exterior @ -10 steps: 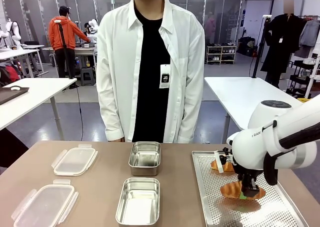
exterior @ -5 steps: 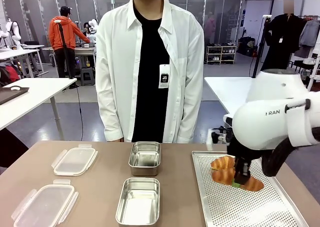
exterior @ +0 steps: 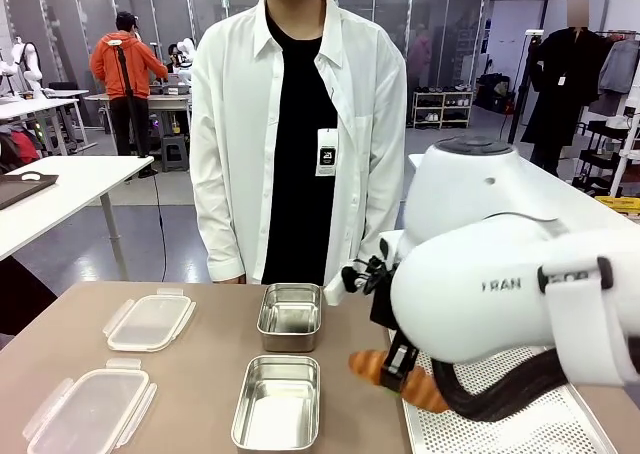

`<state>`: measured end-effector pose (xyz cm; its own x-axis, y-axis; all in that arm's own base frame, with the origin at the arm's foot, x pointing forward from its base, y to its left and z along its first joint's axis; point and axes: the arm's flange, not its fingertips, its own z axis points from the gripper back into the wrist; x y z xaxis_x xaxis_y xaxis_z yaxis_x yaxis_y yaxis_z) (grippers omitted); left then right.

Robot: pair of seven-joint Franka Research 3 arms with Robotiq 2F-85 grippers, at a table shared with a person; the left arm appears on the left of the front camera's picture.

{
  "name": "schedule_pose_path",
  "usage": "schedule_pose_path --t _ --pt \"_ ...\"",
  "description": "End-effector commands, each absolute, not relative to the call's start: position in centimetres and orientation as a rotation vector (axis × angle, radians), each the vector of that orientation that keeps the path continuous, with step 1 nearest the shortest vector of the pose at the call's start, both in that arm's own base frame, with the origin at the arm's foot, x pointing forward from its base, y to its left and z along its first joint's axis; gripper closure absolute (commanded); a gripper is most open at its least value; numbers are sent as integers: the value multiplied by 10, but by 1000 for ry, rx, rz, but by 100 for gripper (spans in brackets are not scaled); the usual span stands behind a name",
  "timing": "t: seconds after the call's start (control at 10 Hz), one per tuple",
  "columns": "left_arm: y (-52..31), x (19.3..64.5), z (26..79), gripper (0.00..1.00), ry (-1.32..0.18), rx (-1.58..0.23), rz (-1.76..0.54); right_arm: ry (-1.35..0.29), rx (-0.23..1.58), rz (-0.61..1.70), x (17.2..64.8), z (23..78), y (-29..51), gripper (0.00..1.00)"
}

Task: Place the bread into the airtight container.
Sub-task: Pick up a Butter Roll and place it into an empty Airtight Container.

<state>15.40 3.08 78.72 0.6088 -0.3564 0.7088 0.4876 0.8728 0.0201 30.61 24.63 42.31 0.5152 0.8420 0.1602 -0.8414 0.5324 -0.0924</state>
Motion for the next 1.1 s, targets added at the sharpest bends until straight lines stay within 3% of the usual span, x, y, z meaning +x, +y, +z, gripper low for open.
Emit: schedule_pose_path --t 0.0,0.1,0.2,0.7,0.9,1.0 --pt "30 153 787 0 -776 -178 -502 -215 -15 1035 295 399 245 64" --pt "30 153 787 0 -776 -178 -502 -219 -41 1139 292 400 238 64" --pt "30 153 787 0 -776 -178 -502 -197 -4 1024 303 419 255 64" --pt "30 153 787 0 -776 -178 -502 -197 -12 1047 306 417 254 64" --pt "30 153 787 0 -776 -178 -502 -253 39 1046 293 428 287 64" --pt "30 153 787 0 -776 -178 -502 -246 -30 1014 283 425 306 64"
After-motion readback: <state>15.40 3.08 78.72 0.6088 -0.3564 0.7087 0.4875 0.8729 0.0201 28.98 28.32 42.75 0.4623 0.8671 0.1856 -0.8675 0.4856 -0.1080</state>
